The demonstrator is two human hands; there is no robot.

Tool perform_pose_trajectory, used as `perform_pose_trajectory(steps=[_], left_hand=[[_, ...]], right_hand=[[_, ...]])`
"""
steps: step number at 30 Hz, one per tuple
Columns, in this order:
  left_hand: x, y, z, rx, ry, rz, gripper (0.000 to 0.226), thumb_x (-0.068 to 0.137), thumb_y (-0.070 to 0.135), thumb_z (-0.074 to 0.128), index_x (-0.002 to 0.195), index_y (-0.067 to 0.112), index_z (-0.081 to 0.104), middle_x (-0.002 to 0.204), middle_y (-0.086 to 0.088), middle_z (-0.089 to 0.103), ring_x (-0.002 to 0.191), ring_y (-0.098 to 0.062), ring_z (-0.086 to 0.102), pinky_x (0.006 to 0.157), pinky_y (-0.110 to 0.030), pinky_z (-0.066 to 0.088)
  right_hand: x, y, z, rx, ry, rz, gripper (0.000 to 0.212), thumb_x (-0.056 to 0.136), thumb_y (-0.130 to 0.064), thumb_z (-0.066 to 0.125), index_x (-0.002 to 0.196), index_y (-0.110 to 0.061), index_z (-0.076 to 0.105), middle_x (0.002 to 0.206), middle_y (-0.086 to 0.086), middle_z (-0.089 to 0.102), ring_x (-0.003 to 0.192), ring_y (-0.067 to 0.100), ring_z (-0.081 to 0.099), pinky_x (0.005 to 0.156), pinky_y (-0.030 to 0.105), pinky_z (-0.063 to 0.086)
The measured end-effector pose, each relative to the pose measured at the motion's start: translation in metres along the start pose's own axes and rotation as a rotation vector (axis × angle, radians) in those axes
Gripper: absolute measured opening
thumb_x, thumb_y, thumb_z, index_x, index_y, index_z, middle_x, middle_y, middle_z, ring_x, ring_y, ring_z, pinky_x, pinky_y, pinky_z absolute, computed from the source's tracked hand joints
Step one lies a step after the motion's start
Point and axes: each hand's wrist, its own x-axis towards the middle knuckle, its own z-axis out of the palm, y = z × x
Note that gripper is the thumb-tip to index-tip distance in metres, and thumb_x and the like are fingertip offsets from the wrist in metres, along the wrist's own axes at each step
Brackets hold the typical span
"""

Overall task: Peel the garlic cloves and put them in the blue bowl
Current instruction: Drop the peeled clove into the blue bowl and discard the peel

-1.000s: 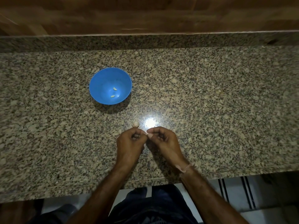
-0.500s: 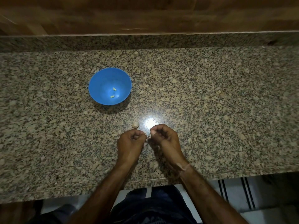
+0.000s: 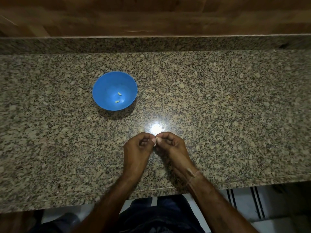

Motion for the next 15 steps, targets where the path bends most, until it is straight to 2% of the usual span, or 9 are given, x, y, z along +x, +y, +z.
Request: perform_pose_trajectory(steps=[2,4,9,13,15], left_hand=[[0.001,-0.002,0.001,-0.001,0.018,-0.003,0.008,0.094,0.020,0.074,0.092,0.026,0.078,0.082,0.011,0.077,0.080,-0.009,0.074,0.074,-0.036,0.062],[0.001,-0.001,0.001,-0.010,0.039,-0.018,0.010,0.095,0.018,0.073,0.092,0.026,0.078,0.081,0.011,0.077,0.078,-0.008,0.073,0.073,-0.035,0.062],[0.000,0.004,-0.003,-0.050,0.014,-0.073,0.009,0.095,0.018,0.073,0.095,0.023,0.081,0.080,0.010,0.078,0.075,-0.006,0.073,0.071,-0.027,0.059],[0.000,0.006,-0.008,-0.101,-0.053,-0.072,0.010,0.097,0.019,0.072,0.094,0.022,0.082,0.081,0.007,0.079,0.078,-0.009,0.075,0.070,-0.024,0.060],[0.001,0.008,-0.008,-0.108,-0.054,-0.086,0.012,0.096,0.017,0.072,0.092,0.022,0.082,0.080,0.006,0.079,0.076,-0.010,0.075,0.066,-0.019,0.057]], right_hand=[[0.000,0.000,0.000,-0.013,-0.004,-0.031,0.009,0.097,-0.005,0.071,0.105,-0.001,0.074,0.105,0.024,0.076,0.102,0.039,0.071,0.096,0.050,0.057],[-0.001,-0.001,0.002,-0.028,-0.023,-0.052,0.015,0.096,-0.006,0.074,0.110,-0.003,0.075,0.112,0.026,0.075,0.112,0.047,0.070,0.102,0.054,0.055],[-0.005,-0.012,0.004,-0.197,-0.018,-0.152,0.018,0.096,-0.002,0.072,0.113,0.000,0.076,0.110,0.016,0.079,0.109,0.031,0.075,0.094,0.039,0.061],[-0.003,-0.010,0.002,-0.313,-0.006,-0.246,0.014,0.096,-0.002,0.074,0.109,-0.003,0.078,0.106,0.011,0.079,0.105,0.029,0.076,0.094,0.045,0.062],[-0.004,-0.009,0.002,-0.356,0.008,-0.282,0.013,0.095,-0.002,0.075,0.107,-0.005,0.079,0.104,0.007,0.079,0.103,0.026,0.076,0.093,0.043,0.062]])
